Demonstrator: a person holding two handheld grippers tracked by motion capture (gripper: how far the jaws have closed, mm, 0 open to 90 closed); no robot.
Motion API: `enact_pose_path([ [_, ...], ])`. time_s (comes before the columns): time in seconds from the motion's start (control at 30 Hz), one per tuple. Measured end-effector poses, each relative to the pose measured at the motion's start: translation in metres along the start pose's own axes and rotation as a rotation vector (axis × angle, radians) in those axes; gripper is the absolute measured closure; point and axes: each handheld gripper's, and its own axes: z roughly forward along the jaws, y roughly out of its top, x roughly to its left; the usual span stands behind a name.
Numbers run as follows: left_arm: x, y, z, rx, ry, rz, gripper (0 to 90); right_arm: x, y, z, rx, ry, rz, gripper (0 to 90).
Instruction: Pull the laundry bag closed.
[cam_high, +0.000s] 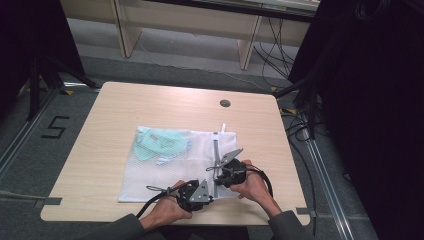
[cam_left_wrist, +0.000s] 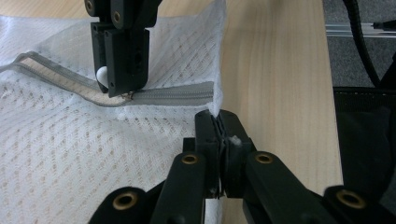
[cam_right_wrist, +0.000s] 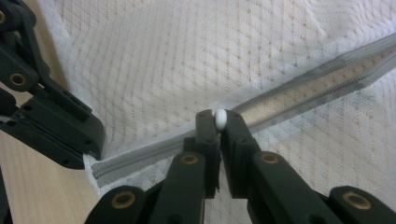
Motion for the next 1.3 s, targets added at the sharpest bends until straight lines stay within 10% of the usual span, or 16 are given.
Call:
enact_pose_path([
  [1.0,0.003,0.001,-0.003,0.035,-0.045,0.028,88.0,-0.016,0.004,0.002,-0.003,-0.024,0.031,86.7],
  [1.07,-0.001,0.001,-0.001,-0.006,-0.034,-0.027,88.0,-0.019,0.004,0.003,-0.006,-0.030,0.034,86.6],
  [1.17,0.001,0.002,-0.003,0.026,-0.038,0.030,87.9,-0.021,0.005,0.003,-0.008,-0.034,0.027,86.6],
  [1.3,-0.001,0.002,-0.002,-0.009,-0.030,-0.012,87.9,-0.025,0.006,0.004,-0.005,-0.038,0.006,86.6],
])
